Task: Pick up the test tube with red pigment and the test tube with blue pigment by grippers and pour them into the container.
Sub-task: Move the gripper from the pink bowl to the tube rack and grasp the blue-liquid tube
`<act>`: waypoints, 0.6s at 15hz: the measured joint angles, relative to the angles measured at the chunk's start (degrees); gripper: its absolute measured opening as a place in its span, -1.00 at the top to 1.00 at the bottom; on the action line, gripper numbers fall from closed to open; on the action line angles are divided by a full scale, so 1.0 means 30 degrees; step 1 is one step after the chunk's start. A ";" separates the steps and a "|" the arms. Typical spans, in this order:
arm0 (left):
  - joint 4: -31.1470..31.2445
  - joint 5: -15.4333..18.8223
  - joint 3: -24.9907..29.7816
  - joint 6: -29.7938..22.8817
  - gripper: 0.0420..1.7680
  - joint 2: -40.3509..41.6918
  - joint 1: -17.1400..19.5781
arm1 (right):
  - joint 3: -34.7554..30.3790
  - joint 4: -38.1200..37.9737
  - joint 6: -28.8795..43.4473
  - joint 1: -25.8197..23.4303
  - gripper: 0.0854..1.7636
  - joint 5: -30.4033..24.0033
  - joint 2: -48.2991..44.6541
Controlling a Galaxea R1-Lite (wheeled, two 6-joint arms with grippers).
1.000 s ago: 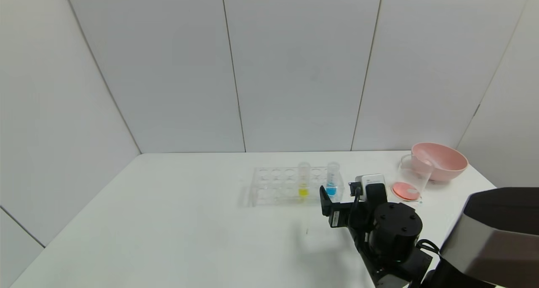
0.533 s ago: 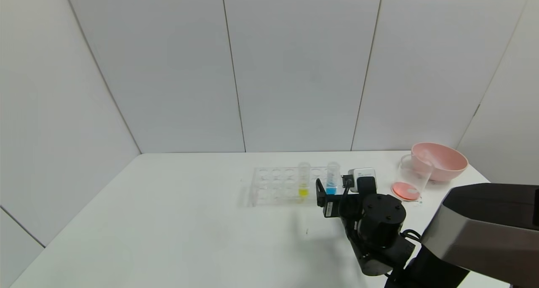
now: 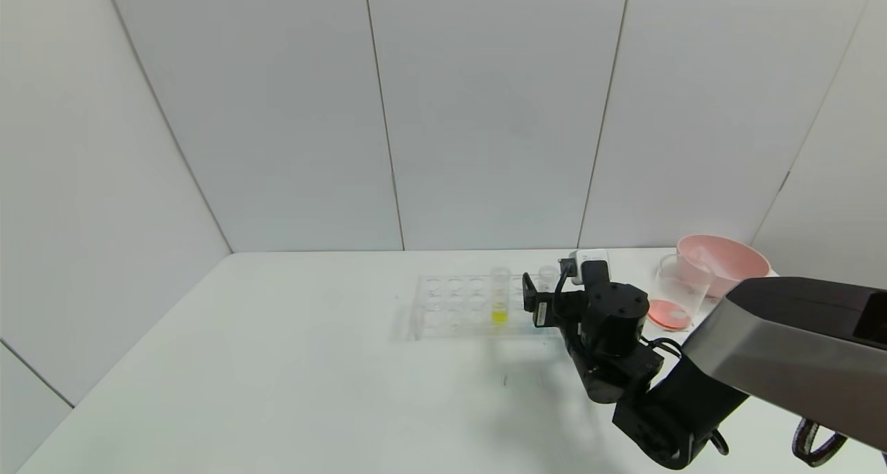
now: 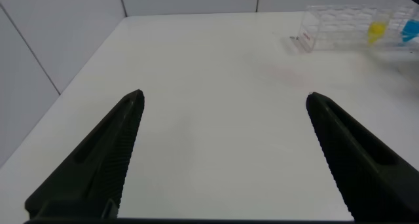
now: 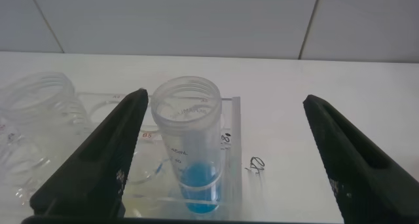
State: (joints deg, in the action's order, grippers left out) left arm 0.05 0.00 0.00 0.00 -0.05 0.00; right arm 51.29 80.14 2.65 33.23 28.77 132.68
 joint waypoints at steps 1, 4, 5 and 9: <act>0.0000 0.0000 0.0000 0.0000 -1.00 0.0000 0.0000 | 0.0138 -0.0008 -0.0008 -0.0024 -0.92 -0.0175 0.0049; 0.0008 0.0000 0.0000 0.0000 -1.00 0.0000 0.0000 | 0.0297 -0.0008 0.0000 -0.0065 -0.92 -0.0439 0.0158; 0.0000 0.0000 0.0000 0.0000 -1.00 0.0000 0.0000 | 0.0313 0.0000 -0.0008 -0.0073 -0.92 -0.0451 0.0179; 0.0016 0.0000 0.0000 0.0000 -1.00 0.0000 0.0000 | 0.0333 0.0016 -0.0028 -0.0053 -0.66 -0.0459 0.0313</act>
State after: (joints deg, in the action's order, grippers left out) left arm 0.10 0.00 0.00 0.00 -0.05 0.00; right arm 52.29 80.19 2.56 33.07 27.39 133.62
